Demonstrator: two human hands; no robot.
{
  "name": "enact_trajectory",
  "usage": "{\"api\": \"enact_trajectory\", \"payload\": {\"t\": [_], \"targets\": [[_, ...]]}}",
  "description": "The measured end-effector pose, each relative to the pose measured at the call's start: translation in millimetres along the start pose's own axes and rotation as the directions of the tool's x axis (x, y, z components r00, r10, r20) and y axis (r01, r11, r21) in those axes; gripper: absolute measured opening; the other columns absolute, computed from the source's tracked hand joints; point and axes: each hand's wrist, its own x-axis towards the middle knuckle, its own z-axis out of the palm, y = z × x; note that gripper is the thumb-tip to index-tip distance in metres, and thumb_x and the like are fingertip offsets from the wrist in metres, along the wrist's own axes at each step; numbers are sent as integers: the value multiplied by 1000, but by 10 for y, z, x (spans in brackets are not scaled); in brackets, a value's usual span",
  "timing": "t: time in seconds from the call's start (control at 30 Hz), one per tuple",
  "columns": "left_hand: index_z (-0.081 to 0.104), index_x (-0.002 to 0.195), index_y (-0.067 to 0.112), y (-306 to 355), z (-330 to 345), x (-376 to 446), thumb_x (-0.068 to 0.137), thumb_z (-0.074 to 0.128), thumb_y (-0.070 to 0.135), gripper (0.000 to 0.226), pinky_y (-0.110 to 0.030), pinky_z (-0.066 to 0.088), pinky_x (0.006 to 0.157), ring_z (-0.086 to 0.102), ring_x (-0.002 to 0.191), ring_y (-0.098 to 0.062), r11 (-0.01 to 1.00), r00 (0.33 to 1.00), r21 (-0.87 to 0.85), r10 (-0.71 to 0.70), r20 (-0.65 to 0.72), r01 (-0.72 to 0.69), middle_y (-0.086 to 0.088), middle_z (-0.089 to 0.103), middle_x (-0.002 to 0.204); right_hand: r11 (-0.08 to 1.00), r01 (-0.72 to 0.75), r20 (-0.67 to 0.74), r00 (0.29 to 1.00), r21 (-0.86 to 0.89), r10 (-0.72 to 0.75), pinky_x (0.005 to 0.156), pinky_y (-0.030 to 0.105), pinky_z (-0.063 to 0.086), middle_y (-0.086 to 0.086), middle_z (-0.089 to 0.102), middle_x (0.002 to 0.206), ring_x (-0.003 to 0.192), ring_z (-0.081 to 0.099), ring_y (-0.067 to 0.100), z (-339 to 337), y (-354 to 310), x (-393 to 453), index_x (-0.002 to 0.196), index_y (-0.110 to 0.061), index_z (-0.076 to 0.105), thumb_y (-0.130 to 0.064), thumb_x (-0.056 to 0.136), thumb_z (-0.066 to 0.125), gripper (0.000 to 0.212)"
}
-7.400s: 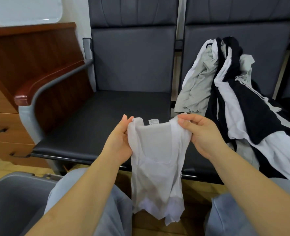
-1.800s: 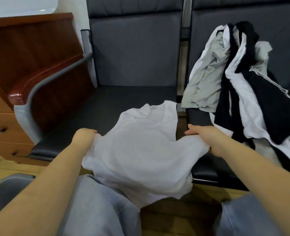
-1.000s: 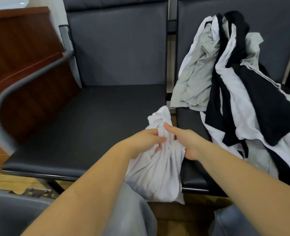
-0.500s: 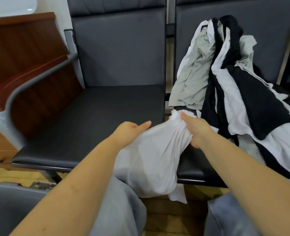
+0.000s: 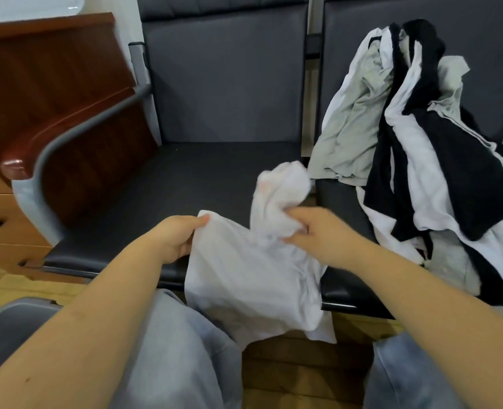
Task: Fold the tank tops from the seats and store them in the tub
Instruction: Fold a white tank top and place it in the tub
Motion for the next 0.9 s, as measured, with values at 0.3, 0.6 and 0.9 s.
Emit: {"api": "enact_trajectory", "payload": {"t": [0.3, 0.6, 0.9], "targets": [[56, 129, 12, -35, -27, 134, 95, 60, 25, 37, -31, 51, 74, 63, 91, -18, 998, 998, 64, 23, -58, -19, 0, 62, 102, 953, -53, 359, 919, -300, 164, 83, 18, 44, -16, 56, 105, 99, 53, 7, 157, 66, -3, 122, -31, 60, -22, 83, 73, 42], [58, 116, 20, -22, -116, 110, 96, 56, 37, 27, -43, 49, 100, 62, 106, -23, 992, 994, -88, 87, -71, -94, -5, 62, 120, 706, -363, 168, 810, -607, 561, 73, 26, 43, 3, 59, 112, 95, 56, 19, -263, 300, -32, 112, -17, 57, -36, 75, 79, 47], [52, 120, 20, 36, -208, -211, 95, 52, 45, 35, -50, 45, 101, 58, 108, -32, 958, 1000, -286, 6, -26, -13, -7, 60, 109, 910, -412, 261, 874, -49, 410, 49, 16, 34, -12, 47, 50, 48, 43, 3, -549, -85, -484, 63, -21, 62, -31, 83, 72, 25]]}}
